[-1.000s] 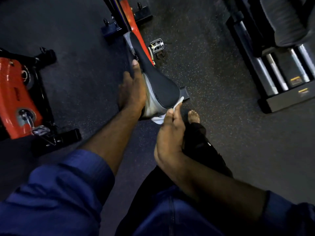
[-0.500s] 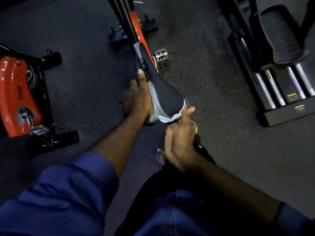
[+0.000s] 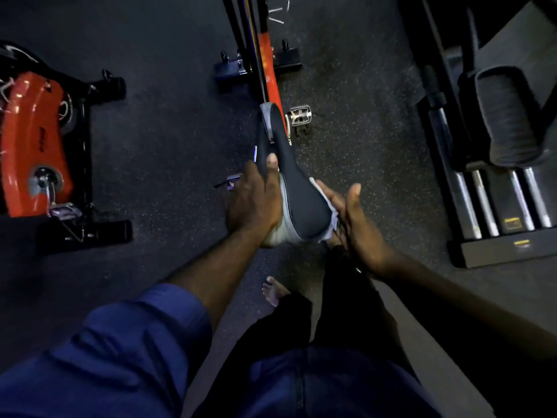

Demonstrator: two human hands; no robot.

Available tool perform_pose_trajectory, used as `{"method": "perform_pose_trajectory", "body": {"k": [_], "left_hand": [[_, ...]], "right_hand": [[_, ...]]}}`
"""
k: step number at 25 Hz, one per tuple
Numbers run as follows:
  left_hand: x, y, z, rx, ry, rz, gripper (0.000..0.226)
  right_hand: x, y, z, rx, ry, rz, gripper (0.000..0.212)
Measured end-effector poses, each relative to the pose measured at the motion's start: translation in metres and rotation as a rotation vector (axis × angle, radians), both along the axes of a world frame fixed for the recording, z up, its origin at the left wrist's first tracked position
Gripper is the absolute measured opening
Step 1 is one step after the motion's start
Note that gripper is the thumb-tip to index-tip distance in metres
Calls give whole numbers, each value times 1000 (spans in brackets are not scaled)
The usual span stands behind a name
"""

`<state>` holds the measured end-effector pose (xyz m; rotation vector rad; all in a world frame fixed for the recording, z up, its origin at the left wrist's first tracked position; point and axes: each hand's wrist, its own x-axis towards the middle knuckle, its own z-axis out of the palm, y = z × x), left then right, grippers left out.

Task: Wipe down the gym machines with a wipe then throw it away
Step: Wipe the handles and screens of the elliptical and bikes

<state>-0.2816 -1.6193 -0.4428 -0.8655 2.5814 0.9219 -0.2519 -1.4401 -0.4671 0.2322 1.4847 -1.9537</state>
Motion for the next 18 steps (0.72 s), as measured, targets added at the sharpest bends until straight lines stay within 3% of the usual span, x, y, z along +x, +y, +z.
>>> {"method": "perform_pose_trajectory", "body": {"k": [8, 11, 15, 18], "left_hand": [[-3, 0, 1, -14, -37, 22, 53], [-4, 2, 2, -24, -39, 39, 51], [-2, 0, 3, -39, -24, 55, 45], [-1, -2, -2, -43, -1, 42, 45]], "right_hand": [[-58, -11, -19, -99, -13, 348, 89], [-92, -18, -20, -108, -11, 368, 96], [-116, -51, -20, -159, 26, 355, 79], [-125, -53, -23, -101, 31, 283, 84]]}}
